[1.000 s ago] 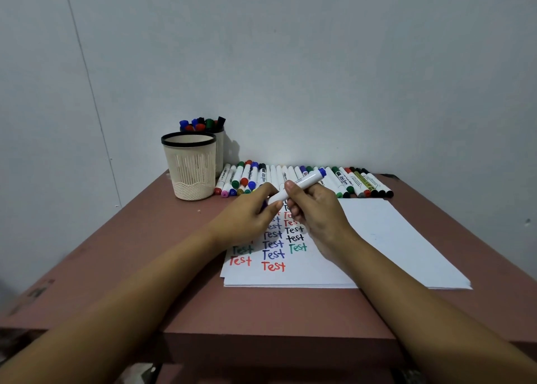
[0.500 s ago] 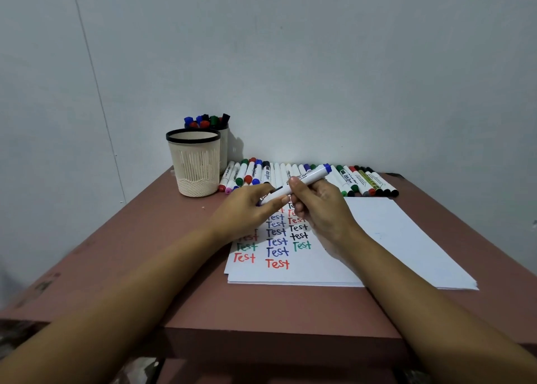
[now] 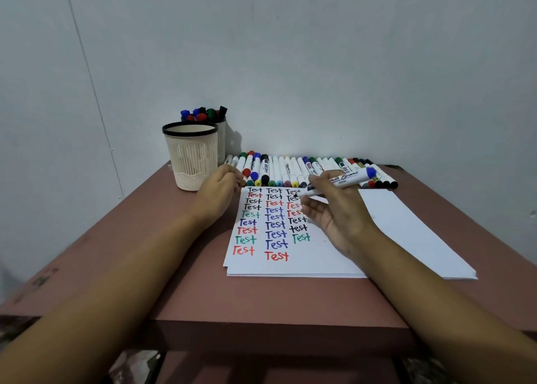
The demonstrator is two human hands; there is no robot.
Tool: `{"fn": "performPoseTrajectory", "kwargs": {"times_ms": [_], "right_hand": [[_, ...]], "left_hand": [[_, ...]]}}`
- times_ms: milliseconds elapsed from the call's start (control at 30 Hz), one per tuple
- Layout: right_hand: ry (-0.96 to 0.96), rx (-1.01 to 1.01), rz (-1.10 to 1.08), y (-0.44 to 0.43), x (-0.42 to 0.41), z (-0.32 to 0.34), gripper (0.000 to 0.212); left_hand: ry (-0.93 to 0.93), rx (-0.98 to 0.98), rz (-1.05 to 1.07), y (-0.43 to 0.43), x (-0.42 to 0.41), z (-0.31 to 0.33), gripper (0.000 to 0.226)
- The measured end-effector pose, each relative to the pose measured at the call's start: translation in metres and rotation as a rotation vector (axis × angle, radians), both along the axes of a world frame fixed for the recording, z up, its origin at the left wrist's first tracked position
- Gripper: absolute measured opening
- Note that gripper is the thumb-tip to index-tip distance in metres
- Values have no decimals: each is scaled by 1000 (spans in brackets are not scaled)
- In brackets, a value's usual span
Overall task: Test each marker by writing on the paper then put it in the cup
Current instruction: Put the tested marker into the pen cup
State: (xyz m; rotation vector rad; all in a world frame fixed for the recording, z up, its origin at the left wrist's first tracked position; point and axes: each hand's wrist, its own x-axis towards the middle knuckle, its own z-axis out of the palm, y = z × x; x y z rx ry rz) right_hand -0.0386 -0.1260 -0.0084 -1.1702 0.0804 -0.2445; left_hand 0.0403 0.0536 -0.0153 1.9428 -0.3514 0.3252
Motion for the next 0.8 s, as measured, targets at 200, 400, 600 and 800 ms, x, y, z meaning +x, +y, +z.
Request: {"fn": "performPoseTrajectory", "kwargs": {"times_ms": [200,400,600,800], "right_hand": [[38,-327,-53,3,-9,-7,38],[51,-474,-86,9,-13,-12,37],[29,-567,-69,10,-16,-12,33],[22,-649,-61,12,-17,-14,32]], "left_hand": [[22,137,7,4,4,-6,24],[31,114,-5,7,6,-9,34],[69,80,28,8,10,-10,28],[67,88,19,7,11,-10,26]]}}
